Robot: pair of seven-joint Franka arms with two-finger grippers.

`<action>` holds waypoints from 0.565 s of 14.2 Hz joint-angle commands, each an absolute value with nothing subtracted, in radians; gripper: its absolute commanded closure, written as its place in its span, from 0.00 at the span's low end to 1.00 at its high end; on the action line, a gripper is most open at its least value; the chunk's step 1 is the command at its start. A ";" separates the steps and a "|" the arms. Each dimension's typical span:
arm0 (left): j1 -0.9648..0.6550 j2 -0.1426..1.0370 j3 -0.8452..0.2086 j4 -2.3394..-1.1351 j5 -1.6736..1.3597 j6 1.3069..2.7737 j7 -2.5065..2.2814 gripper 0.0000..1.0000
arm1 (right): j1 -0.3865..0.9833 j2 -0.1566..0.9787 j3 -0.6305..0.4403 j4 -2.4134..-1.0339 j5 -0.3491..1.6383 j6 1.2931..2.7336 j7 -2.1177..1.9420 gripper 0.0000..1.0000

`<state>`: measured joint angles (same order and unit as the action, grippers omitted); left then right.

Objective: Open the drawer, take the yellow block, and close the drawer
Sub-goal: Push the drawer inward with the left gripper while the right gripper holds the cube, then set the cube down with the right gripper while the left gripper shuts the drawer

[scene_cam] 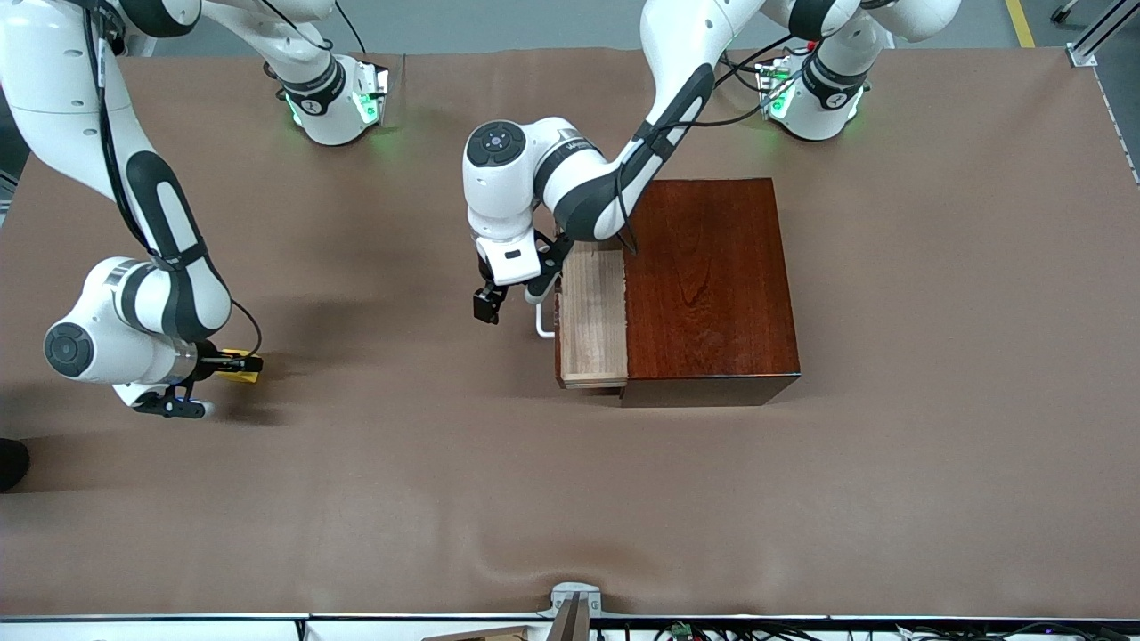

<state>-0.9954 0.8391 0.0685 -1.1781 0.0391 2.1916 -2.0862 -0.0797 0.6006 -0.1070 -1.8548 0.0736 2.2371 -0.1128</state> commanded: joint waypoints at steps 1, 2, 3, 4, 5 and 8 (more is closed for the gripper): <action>-1.003 0.848 0.080 -1.157 0.066 2.158 -2.103 0.00 | -0.098 0.598 -0.092 -1.827 0.058 2.229 -0.121 0.00; -1.002 0.847 0.081 -1.157 0.066 2.149 -2.102 0.00 | -0.095 0.594 -0.092 -1.807 0.058 2.206 -0.121 0.00; -1.000 0.847 0.081 -1.157 0.066 2.138 -2.102 0.00 | -0.094 0.592 -0.091 -1.781 0.058 2.162 -0.120 0.00; -1.000 0.847 0.081 -1.157 0.066 2.128 -2.097 0.00 | -0.092 0.592 -0.092 -1.740 0.058 2.107 -0.120 0.00; -0.999 0.847 0.081 -1.157 0.066 2.115 -2.091 0.00 | -0.092 0.592 -0.092 -1.703 0.058 2.053 -0.121 0.00; -0.994 0.839 0.081 -1.157 0.072 2.092 -2.089 0.00 | -0.091 0.585 -0.091 -1.603 0.058 1.915 -0.120 0.00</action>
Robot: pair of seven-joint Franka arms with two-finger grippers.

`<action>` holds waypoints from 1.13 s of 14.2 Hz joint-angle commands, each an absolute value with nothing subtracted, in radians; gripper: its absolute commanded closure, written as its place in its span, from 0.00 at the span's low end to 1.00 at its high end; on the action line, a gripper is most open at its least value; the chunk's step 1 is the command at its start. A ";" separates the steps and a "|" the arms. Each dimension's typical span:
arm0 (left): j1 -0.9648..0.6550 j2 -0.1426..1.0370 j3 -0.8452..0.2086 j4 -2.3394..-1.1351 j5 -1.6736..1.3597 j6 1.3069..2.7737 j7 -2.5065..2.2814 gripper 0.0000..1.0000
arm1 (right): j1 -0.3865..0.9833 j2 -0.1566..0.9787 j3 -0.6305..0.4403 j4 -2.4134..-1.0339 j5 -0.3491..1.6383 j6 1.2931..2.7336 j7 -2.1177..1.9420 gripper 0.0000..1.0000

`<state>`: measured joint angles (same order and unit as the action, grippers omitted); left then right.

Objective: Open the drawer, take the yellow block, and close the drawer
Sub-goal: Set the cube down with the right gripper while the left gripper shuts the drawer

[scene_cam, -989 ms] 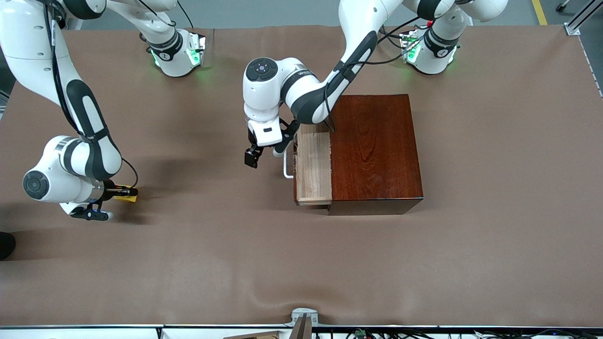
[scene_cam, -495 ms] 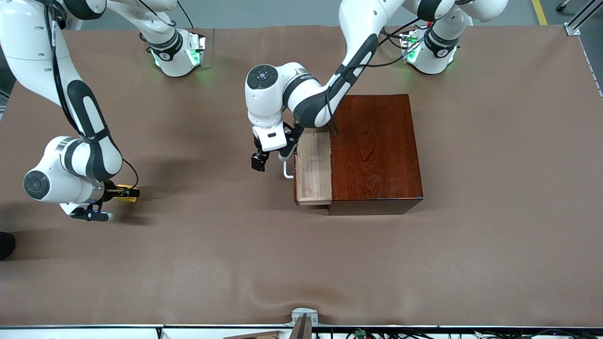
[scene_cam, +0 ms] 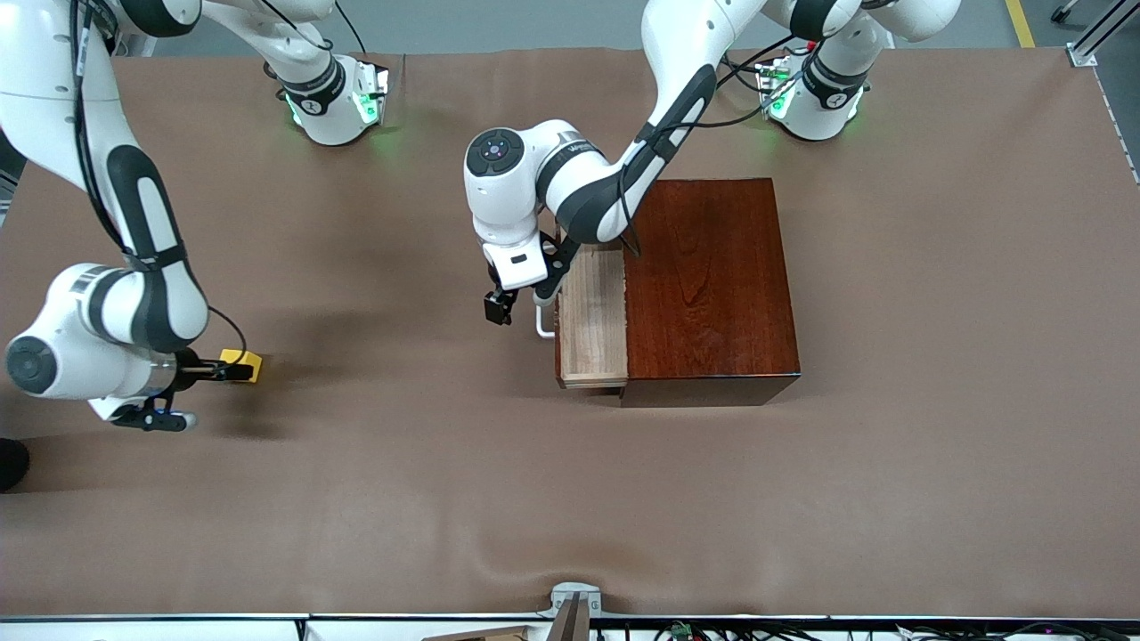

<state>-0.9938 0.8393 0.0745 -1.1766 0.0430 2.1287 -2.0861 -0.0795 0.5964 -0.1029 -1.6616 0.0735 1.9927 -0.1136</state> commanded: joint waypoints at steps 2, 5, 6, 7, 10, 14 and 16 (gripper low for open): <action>-0.991 0.838 0.084 -1.166 0.075 2.068 -2.088 0.00 | -0.089 0.560 -0.089 -1.562 0.060 1.847 -0.118 0.00; -0.985 0.831 0.089 -1.172 0.087 2.017 -2.088 0.00 | -0.083 0.531 -0.086 -1.508 0.069 1.757 -0.107 0.00; -0.977 0.830 0.089 -1.172 0.087 2.005 -2.088 0.00 | -0.084 0.526 -0.084 -1.493 0.071 1.732 -0.107 0.00; -0.968 0.828 0.089 -1.170 0.087 1.991 -2.088 0.00 | -0.083 0.512 -0.084 -1.471 0.071 1.709 -0.107 0.00; -0.946 0.816 0.087 -1.172 0.087 1.945 -2.086 0.00 | -0.077 0.456 -0.081 -1.445 0.071 1.667 -0.117 0.00; -0.943 0.816 0.087 -1.177 0.087 1.898 -2.089 0.00 | -0.034 0.394 -0.083 -1.385 0.069 1.666 -0.117 0.00; -0.942 0.816 0.089 -1.177 0.087 1.853 -2.088 0.00 | -0.025 0.374 -0.080 -1.350 0.071 1.623 -0.117 0.00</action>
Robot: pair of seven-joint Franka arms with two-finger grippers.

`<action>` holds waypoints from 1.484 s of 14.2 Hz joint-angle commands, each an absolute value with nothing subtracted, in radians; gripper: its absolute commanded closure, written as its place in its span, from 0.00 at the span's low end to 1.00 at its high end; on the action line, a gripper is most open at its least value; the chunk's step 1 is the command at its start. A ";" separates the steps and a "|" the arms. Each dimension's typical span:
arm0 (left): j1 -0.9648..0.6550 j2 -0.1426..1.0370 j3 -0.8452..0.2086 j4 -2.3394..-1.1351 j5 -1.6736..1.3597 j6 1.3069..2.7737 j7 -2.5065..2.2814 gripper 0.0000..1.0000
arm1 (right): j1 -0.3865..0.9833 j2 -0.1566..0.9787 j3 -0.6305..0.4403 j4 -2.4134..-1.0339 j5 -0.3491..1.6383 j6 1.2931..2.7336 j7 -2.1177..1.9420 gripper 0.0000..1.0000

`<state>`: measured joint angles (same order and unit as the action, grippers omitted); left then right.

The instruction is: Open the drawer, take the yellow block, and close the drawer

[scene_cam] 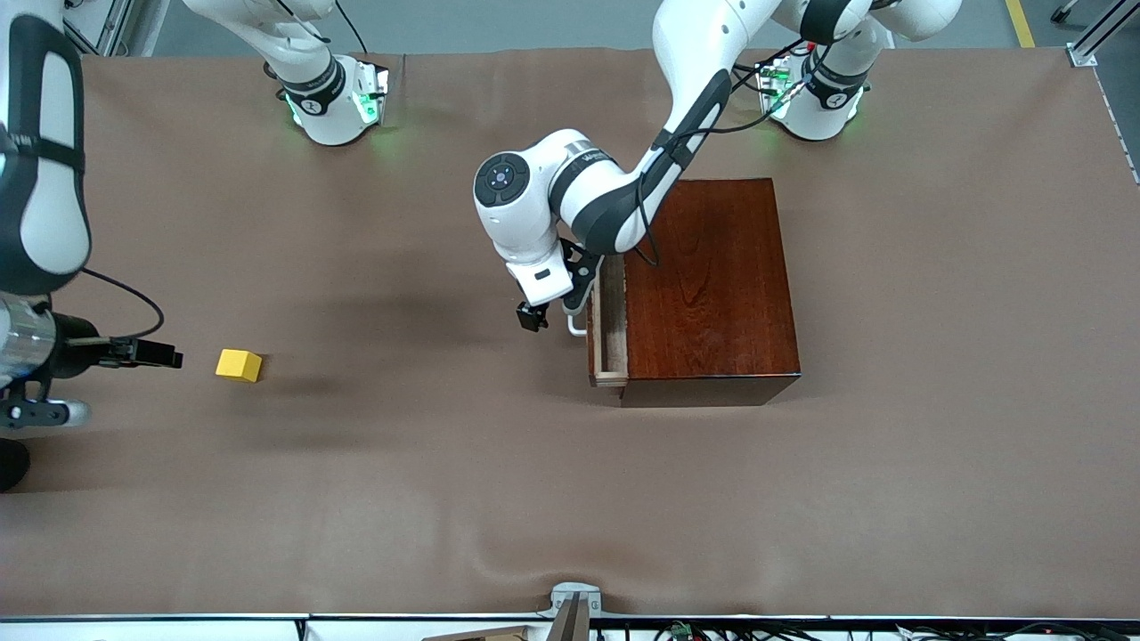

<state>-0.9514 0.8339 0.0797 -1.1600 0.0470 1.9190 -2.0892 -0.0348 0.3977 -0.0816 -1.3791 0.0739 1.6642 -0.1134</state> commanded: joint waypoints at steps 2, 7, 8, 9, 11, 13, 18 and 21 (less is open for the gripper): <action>-0.942 0.816 0.089 -1.178 0.087 1.800 -2.086 0.00 | -0.015 0.361 -0.077 -1.309 0.075 1.594 -0.118 0.00; -0.933 0.816 0.095 -1.181 0.089 1.729 -2.086 0.00 | -0.021 0.333 -0.078 -1.154 0.060 1.389 -0.110 0.00; -0.933 0.816 0.097 -1.184 0.089 1.717 -2.086 0.00 | -0.026 0.304 -0.078 -1.152 0.064 1.362 -0.112 0.00; -0.931 0.816 0.097 -1.184 0.090 1.717 -2.086 0.00 | -0.029 0.260 -0.074 -1.160 0.058 1.356 -0.112 0.00; -0.930 0.816 0.097 -1.183 0.090 1.717 -2.085 0.00 | -0.031 0.201 -0.077 -1.202 0.052 1.350 -0.110 0.00; -0.933 0.816 0.097 -1.175 0.087 1.718 -2.085 0.00 | -0.037 0.129 -0.077 -1.287 0.049 1.367 -0.109 0.00; -0.962 0.720 0.081 -1.161 0.083 1.855 -2.014 0.00 | -0.035 -0.026 -0.075 -1.483 0.015 1.430 -0.110 0.00; -0.957 0.565 0.086 -1.186 0.091 1.835 -1.864 0.00 | -0.032 -0.054 -0.061 -1.502 -0.014 1.422 -0.110 0.00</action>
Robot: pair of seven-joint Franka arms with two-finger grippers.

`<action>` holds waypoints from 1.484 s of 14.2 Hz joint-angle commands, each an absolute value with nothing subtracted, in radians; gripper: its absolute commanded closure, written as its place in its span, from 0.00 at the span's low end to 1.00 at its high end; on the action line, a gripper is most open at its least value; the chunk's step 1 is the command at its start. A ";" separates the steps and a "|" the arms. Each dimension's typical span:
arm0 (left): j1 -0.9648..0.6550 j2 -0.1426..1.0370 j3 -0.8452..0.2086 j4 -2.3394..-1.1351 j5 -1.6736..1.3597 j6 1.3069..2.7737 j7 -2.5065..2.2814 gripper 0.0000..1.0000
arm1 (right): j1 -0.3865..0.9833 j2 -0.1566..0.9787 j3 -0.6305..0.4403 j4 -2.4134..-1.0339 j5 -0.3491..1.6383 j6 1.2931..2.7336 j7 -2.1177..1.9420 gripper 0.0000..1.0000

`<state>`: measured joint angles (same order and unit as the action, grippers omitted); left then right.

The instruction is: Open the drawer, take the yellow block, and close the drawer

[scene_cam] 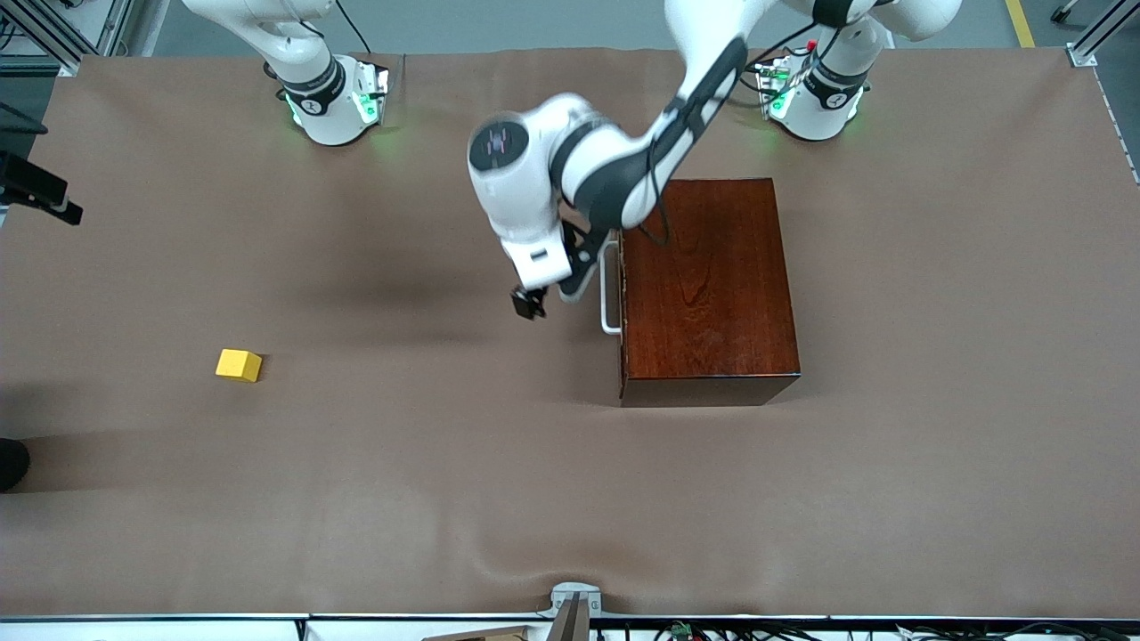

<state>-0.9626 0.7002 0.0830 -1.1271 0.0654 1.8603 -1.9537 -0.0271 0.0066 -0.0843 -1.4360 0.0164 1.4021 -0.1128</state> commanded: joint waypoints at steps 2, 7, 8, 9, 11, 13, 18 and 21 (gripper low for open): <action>-0.922 0.462 0.106 -1.193 0.089 1.766 -1.682 0.00 | -0.025 -0.081 -0.058 -1.537 -0.024 1.431 -0.117 0.00; -0.715 0.278 0.107 -1.195 0.086 1.597 -1.234 0.00 | -0.015 -0.078 -0.054 -1.526 -0.031 1.439 -0.121 0.00; -0.669 0.256 0.106 -1.195 0.080 1.548 -1.142 0.00 | -0.014 -0.078 -0.054 -1.526 -0.031 1.437 -0.121 0.00; -0.620 0.236 0.106 -1.195 0.075 1.514 -1.055 0.00 | -0.014 -0.078 -0.054 -1.526 -0.031 1.437 -0.123 0.00; -0.536 0.213 0.103 -1.197 0.072 1.450 -0.886 0.00 | -0.015 -0.078 -0.054 -1.526 -0.031 1.436 -0.121 0.00; -0.432 0.201 0.094 -1.198 0.058 1.401 -0.705 0.00 | -0.018 -0.078 -0.055 -1.526 -0.029 1.430 -0.123 0.00; -0.250 0.160 0.051 -1.262 0.044 1.333 -0.389 0.00 | -0.020 -0.078 -0.057 -1.529 -0.031 1.416 -0.123 0.00; -0.189 0.042 0.049 -1.441 0.054 1.393 -0.238 0.00 | -0.015 -0.078 -0.057 -1.529 -0.031 1.416 -0.123 0.00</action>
